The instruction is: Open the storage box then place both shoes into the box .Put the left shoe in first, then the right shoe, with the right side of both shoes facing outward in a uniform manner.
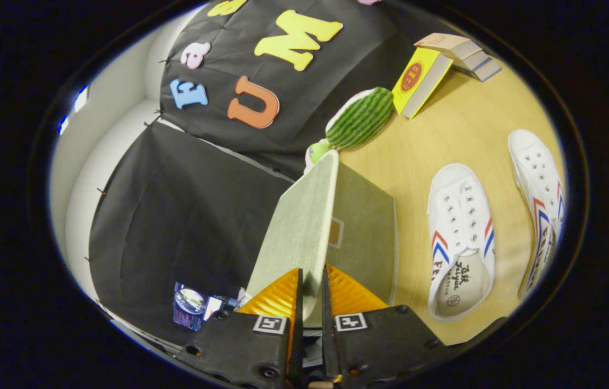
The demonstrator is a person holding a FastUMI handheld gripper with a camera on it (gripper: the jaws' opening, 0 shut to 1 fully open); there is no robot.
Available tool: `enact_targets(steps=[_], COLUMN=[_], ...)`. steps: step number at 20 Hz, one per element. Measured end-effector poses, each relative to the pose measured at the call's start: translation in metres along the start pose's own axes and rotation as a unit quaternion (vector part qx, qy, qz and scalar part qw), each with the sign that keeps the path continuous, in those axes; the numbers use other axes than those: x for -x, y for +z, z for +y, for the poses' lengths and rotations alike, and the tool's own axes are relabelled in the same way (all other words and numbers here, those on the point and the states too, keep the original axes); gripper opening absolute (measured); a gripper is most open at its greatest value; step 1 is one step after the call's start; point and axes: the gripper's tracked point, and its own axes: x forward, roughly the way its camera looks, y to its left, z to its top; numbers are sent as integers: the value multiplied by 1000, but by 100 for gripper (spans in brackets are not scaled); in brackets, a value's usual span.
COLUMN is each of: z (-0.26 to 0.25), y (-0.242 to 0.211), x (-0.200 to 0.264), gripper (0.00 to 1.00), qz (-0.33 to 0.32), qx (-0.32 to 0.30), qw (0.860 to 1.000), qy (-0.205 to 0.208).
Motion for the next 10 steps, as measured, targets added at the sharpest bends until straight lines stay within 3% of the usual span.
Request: enact_targets(steps=[1,2,10], z=[7,14,121], y=[1,3,8], x=[4,5,0], gripper=[10,7,5], qz=[-4,-6,-30], qx=[-8,-4,134], qw=[1000,1000,990], qy=[9,16,37])
